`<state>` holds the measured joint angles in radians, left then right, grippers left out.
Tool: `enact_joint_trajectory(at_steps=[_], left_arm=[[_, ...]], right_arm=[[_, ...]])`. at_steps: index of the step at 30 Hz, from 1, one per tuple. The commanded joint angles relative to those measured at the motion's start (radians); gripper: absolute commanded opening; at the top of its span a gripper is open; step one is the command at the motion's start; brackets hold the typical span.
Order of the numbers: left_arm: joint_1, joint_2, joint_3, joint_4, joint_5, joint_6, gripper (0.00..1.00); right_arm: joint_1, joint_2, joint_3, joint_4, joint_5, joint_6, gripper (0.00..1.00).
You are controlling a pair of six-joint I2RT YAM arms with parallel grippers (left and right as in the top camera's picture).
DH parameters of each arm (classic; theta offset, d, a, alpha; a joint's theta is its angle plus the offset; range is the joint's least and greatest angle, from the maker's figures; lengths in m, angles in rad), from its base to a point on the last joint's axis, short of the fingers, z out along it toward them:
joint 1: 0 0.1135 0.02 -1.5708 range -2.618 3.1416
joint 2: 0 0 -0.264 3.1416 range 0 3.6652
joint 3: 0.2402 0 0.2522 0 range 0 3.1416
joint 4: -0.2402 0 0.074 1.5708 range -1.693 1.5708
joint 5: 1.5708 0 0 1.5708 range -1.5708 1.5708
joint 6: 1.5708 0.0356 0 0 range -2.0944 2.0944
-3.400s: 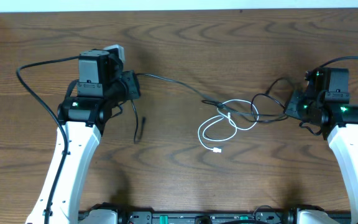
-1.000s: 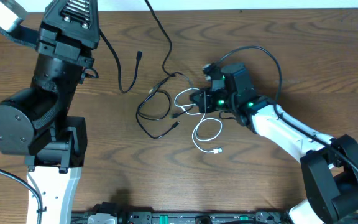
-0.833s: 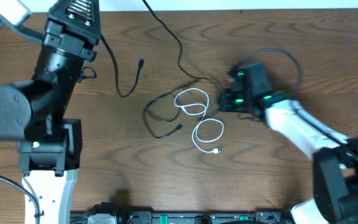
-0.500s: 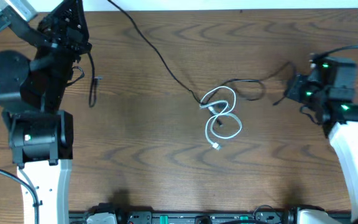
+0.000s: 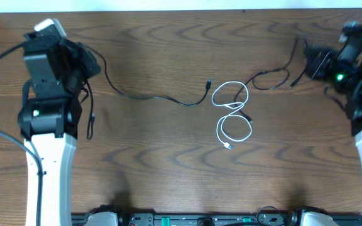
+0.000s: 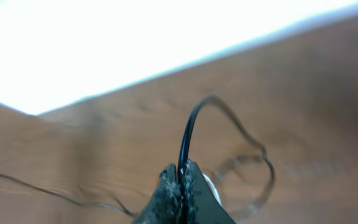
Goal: Untangle cables
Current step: 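Drag the black cable with the right gripper to the far right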
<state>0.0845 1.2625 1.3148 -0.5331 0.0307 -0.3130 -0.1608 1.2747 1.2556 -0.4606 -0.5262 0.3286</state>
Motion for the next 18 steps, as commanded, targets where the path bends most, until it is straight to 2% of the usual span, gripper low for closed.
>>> enact_joint_trajectory(at_steps=[1,4,6,9,14,18], left_arm=[[-0.004,0.04,0.007,-0.067,0.079,0.029,0.07],[-0.029,0.07,0.007,-0.111,0.12,0.028,0.07],[-0.066,0.09,0.007,-0.135,0.119,0.029,0.07],[-0.13,0.106,0.005,-0.15,0.119,0.032,0.08],[-0.233,0.115,0.005,-0.151,0.119,0.032,0.08],[-0.303,0.116,0.005,-0.145,0.119,0.032,0.08]], right_arm=[[-0.006,-0.016,0.18,0.003,-0.18,-0.012,0.01],[-0.006,-0.016,0.288,0.004,-0.166,-0.008,0.01],[-0.006,-0.016,0.353,0.003,-0.069,-0.01,0.01],[-0.006,-0.015,0.375,0.005,0.102,-0.022,0.01],[-0.007,0.032,0.375,-0.008,0.235,-0.073,0.01],[-0.06,0.154,0.422,-0.063,0.283,-0.08,0.01]])
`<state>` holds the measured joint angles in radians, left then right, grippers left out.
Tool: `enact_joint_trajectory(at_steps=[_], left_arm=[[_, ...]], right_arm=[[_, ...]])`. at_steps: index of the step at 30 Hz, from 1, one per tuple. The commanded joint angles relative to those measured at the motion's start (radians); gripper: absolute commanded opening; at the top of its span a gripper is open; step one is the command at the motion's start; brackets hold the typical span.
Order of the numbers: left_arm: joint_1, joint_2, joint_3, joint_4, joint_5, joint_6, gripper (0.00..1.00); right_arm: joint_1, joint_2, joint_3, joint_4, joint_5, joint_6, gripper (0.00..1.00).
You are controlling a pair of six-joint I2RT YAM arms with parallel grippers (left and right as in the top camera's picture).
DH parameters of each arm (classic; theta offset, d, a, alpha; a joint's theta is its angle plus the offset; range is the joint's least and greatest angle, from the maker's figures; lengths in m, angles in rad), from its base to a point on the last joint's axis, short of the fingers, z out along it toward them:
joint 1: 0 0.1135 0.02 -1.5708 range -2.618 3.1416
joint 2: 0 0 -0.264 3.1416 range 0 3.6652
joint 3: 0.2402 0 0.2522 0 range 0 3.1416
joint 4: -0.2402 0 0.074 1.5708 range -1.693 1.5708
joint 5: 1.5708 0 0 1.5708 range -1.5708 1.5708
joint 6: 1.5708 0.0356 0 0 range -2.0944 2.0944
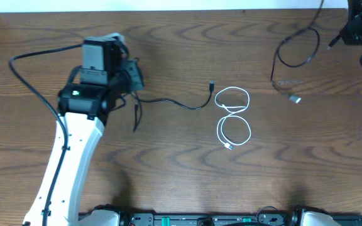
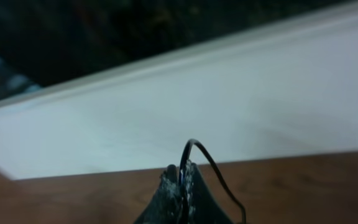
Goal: Untangle cables
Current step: 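Drag the black cable with the right gripper to the far right, then hold the black cable with the left gripper while the right gripper repositions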
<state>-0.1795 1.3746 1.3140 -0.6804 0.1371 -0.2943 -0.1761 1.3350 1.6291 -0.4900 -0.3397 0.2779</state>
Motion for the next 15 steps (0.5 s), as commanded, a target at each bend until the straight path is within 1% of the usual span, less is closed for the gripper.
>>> enact_joint_trajectory(at_steps=[1,2,5,7,9,12,15], left_arm=[[-0.053,0.004,0.006,0.005,0.013,0.013,0.08],[-0.064,0.004,0.006,0.006,0.013,0.013,0.08],[-0.104,0.004,0.006,0.008,0.013,0.013,0.08],[-0.123,0.004,0.006,0.009,0.013,0.013,0.08],[-0.152,0.004,0.006,0.016,0.012,0.013,0.08],[-0.18,0.004,0.006,0.019,0.012,0.013,0.08],[-0.198,0.004,0.006,0.024,0.012,0.013,0.08]], right_arm=[[-0.063,0.138,0.095,-0.074,0.095,-0.043,0.01],[-0.076,0.171,0.138,-0.108,0.095,-0.054,0.01],[-0.127,0.331,0.401,-0.28,0.106,-0.116,0.01],[-0.149,0.401,0.532,-0.345,0.136,-0.127,0.01],[-0.19,0.513,0.736,-0.41,0.184,-0.13,0.01],[-0.244,0.615,0.877,-0.416,0.192,-0.129,0.01],[-0.278,0.681,0.887,-0.378,0.207,-0.1,0.01]])
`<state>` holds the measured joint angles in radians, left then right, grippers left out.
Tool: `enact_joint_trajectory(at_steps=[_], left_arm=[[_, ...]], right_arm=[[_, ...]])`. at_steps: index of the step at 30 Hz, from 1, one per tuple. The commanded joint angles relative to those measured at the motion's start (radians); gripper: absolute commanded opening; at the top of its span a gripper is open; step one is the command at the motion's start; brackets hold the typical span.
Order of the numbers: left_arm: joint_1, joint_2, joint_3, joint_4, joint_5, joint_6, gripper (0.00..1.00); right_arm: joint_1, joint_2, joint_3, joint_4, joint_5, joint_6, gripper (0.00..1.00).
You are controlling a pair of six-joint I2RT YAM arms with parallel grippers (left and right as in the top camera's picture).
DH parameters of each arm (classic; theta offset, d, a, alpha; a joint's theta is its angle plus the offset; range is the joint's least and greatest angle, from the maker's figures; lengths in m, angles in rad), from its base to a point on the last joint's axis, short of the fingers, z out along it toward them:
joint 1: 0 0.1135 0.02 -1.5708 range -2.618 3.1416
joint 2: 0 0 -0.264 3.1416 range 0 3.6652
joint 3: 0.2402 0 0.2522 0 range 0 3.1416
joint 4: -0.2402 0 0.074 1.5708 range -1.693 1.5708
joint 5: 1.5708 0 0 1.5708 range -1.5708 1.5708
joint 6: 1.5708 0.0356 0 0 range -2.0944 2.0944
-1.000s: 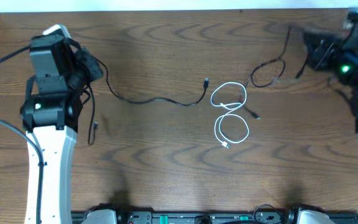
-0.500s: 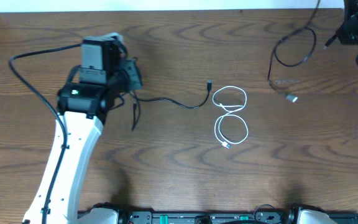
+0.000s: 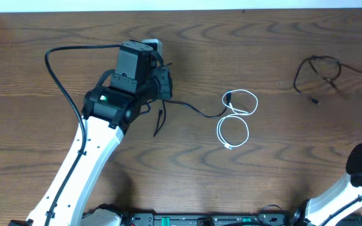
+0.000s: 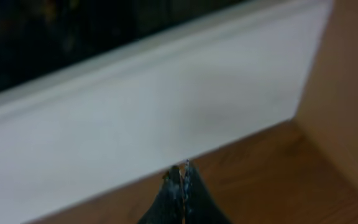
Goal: Untangle cables
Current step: 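Hold the black cable with the left gripper while the right gripper repositions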
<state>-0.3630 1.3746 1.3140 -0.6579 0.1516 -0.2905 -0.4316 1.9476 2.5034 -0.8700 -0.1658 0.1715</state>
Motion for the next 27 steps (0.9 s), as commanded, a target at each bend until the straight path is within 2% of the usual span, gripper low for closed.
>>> enact_joint_trajectory(at_steps=[1,5,6,8,9,11,12,17,21,23,27], left_arm=[[-0.021,0.004,0.006,0.002,-0.002,0.009,0.08],[-0.034,0.004,0.006,0.003,-0.002,0.009,0.08],[-0.035,0.004,0.006,0.004,-0.002,0.009,0.08],[-0.036,0.004,0.006,0.004,-0.003,0.009,0.08],[-0.036,0.004,0.006,0.004,-0.002,0.01,0.08],[-0.036,0.004,0.006,0.004,-0.002,0.009,0.08],[-0.036,0.004,0.006,0.004,-0.002,0.009,0.08],[-0.036,0.004,0.006,0.006,-0.002,0.009,0.08],[-0.036,0.004,0.006,0.006,-0.002,0.009,0.08],[-0.036,0.004,0.006,0.006,-0.002,0.009,0.08],[-0.036,0.004,0.006,0.005,-0.002,0.01,0.08]], right_arm=[[-0.028,0.102,0.013,0.0,0.032,0.007,0.01],[-0.02,0.187,0.013,-0.119,0.024,-0.005,0.03],[-0.018,0.201,0.013,-0.15,0.025,-0.005,0.08],[-0.01,0.253,0.013,-0.284,0.025,-0.005,0.31],[-0.009,0.272,0.012,-0.332,0.025,-0.005,0.38],[-0.003,0.301,0.012,-0.394,0.011,-0.005,0.43],[0.001,0.317,0.012,-0.42,-0.002,-0.016,0.43],[0.047,0.443,0.012,-0.553,-0.028,-0.257,0.45],[0.077,0.545,0.012,-0.623,-0.027,-0.38,0.4],[0.088,0.601,0.012,-0.644,-0.014,-0.424,0.31],[0.106,0.683,0.012,-0.632,0.095,-0.424,0.31]])
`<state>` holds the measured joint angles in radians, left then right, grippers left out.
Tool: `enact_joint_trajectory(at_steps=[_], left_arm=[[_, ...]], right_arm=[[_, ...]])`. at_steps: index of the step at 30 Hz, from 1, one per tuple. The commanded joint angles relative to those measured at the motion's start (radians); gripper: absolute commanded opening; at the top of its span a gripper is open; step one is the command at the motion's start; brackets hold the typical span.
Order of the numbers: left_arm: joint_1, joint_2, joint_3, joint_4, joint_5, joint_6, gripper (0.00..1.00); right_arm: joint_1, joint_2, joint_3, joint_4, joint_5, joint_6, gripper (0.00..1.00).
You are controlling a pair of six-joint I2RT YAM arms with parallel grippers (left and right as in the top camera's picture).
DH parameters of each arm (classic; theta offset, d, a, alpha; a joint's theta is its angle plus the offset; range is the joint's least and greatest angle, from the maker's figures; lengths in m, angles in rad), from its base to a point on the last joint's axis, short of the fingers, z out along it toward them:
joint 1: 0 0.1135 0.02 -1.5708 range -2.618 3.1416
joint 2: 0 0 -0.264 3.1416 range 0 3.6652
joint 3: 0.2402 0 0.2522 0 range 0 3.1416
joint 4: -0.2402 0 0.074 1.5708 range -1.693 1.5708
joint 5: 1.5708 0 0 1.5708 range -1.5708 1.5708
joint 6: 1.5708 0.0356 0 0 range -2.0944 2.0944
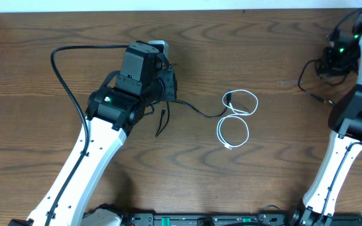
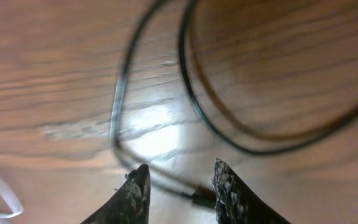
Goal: Untangle cables
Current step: 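Hold the black cable with the left gripper while the right gripper repositions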
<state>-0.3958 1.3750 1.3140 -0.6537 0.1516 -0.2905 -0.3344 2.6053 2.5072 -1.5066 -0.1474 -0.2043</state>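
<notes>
A white cable [image 1: 234, 132] lies in a figure-eight at the table's middle. One black cable [image 1: 197, 112] runs from my left gripper [image 1: 167, 89] to the white cable's upper loop, where its plug rests. The left gripper looks shut on it, and a loose end hangs below. A second black cable [image 1: 308, 78] lies looped at the far right. My right gripper [image 2: 180, 185] hovers open just over this cable [image 2: 185, 81], with its plug between the fingers [image 2: 137, 190].
The left arm's own thick black lead [image 1: 65, 69] arcs over the table's left half. A pale wall edge [image 1: 168, 5] borders the back of the wooden table [image 1: 281, 176]. The right arm [image 1: 351, 119] stands along the right edge.
My right gripper was shut, facing the back wall and out of the overhead view. It is now open, low over the right black cable. The left arm has hardly moved.
Both grippers first held black cables at opposite table ends, the right one's cable crossing the white cable. Then the right cable hung lifted at the back right, off the white one. Later it lay there let go, and the left gripper stood mid-table. Now the right gripper is open over it.
</notes>
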Motion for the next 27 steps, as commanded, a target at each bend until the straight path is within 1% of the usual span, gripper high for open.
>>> enact_joint_trajectory(at_steps=[1,4,7,12,19,27], left_arm=[[-0.003,0.004,0.006,0.001,-0.002,0.01,0.08],[-0.003,0.004,0.006,0.001,-0.003,0.01,0.08],[-0.003,0.004,0.006,0.001,-0.006,0.01,0.09],[-0.003,0.004,0.006,0.001,-0.006,0.01,0.09],[-0.003,0.004,0.006,0.0,-0.006,0.01,0.09],[-0.003,0.004,0.006,0.0,-0.006,0.01,0.09]], right_arm=[[0.011,0.033,0.008,0.01,0.087,-0.048,0.32],[0.017,0.04,0.008,0.037,0.09,-0.048,0.37],[0.023,0.039,0.008,0.057,0.089,-0.067,0.38],[0.05,0.04,-0.006,0.067,0.055,-0.193,0.38],[0.066,0.04,-0.025,0.123,0.102,-0.193,0.36],[0.066,0.041,-0.063,0.172,0.122,-0.193,0.36]])
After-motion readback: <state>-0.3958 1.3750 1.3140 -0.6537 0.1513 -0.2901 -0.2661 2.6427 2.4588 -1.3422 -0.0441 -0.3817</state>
